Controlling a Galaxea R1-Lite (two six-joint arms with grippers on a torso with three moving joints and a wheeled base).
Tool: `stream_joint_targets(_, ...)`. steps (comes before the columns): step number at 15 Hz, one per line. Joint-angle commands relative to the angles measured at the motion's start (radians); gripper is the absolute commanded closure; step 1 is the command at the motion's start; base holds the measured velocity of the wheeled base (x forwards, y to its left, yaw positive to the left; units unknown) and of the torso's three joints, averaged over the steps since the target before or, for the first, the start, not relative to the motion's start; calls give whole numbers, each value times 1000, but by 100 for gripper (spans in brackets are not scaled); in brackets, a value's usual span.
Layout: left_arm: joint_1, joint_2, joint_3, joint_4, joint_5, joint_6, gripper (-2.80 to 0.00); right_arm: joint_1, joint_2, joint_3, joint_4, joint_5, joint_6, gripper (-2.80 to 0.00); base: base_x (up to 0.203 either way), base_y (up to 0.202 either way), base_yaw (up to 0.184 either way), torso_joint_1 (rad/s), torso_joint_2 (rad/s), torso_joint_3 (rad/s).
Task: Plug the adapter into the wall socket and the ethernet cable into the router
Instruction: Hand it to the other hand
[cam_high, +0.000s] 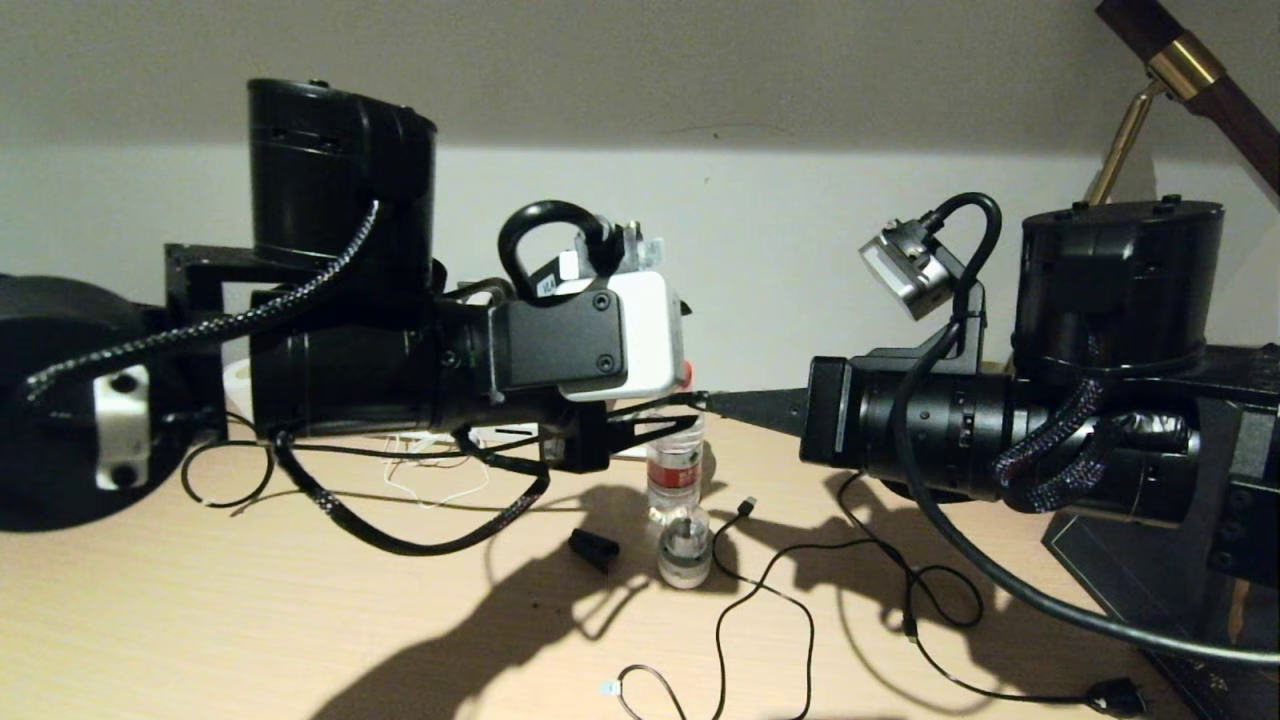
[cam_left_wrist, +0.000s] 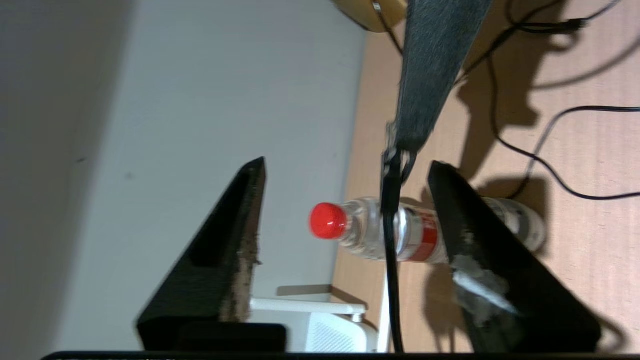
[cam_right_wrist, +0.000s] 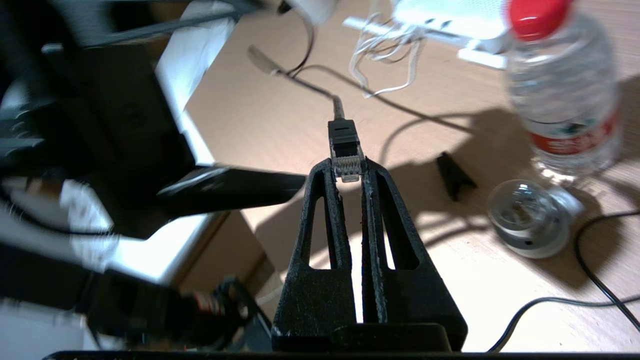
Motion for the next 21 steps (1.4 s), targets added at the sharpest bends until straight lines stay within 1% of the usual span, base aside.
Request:
stream_joint_targets(1, 24, -43, 70, -60, -19, 8, -280, -5, -15, -14, -4, -25, 84, 0, 0, 0, 0, 0, 0, 0)
stream_joint_targets(3, 31, -64, 166, -185, -58, 9, -280, -7, -24, -47, 2, -24, 172, 0, 0, 0, 0, 0, 0, 0)
stream_joint_targets(4, 32, -68, 211, -268, -81, 9, -280, -8, -24, -63, 4, -20, 211, 0, 0, 0, 0, 0, 0, 0)
stream_joint_targets(5, 32, -68, 259, -365, -113, 12, -280, -7, -23, -89, 23, -15, 245, 0, 0, 0, 0, 0, 0, 0)
stream_joint_targets(6, 32, -63, 296, -438, -147, 16, -280, -6, -23, -117, 57, -7, 270, 0, 0, 0, 0, 0, 0, 0)
stream_joint_targets(7, 33, -53, 335, -529, -193, 29, -280, -7, -24, -155, 110, 23, 308, 0, 0, 0, 0, 0, 0, 0)
stream_joint_targets(8, 41, -31, 355, -617, -245, 37, -280, -8, -25, -196, 156, 83, 366, 0, 0, 0, 0, 0, 0, 0)
stream_joint_targets(9, 45, -12, 358, -673, -293, 41, -280, -11, -28, -235, 192, 139, 429, 0, 0, 0, 0, 0, 0, 0)
stream_joint_targets(10, 46, -3, 335, -688, -314, 42, -280, -14, -31, -267, 224, 192, 489, 0, 0, 0, 0, 0, 0, 0)
stream_joint_targets(11, 47, 2, 313, -693, -333, 42, -280, -19, -32, -293, 257, 229, 538, 0, 0, 0, 0, 0, 0, 0)
stream_joint_targets(12, 48, 8, 295, -694, -352, 42, -280, -31, -33, -305, 275, 251, 564, 0, 0, 0, 0, 0, 0, 0)
stream_joint_targets(14, 52, 11, 265, -696, -371, 44, -280, -59, -34, -312, 280, 311, 606, 0, 0, 0, 0, 0, 0, 0)
stream_joint_targets(16, 89, 11, 249, -697, -446, 50, -280, -108, -32, -327, 280, 374, 654, 0, 0, 0, 0, 0, 0, 0)
stream_joint_targets(17, 109, 10, 244, -698, -457, 53, -280, -143, -31, -329, 279, 399, 669, 0, 0, 0, 0, 0, 0, 0)
stream_joint_targets(19, 116, 17, 224, -698, -462, 53, -280, -207, -31, -328, 280, 463, 683, 0, 0, 0, 0, 0, 0, 0)
stream_joint_targets(21, 116, 31, 176, -702, -479, 53, -280, -227, -29, -324, 280, 519, 710, 0, 0, 0, 0, 0, 0, 0)
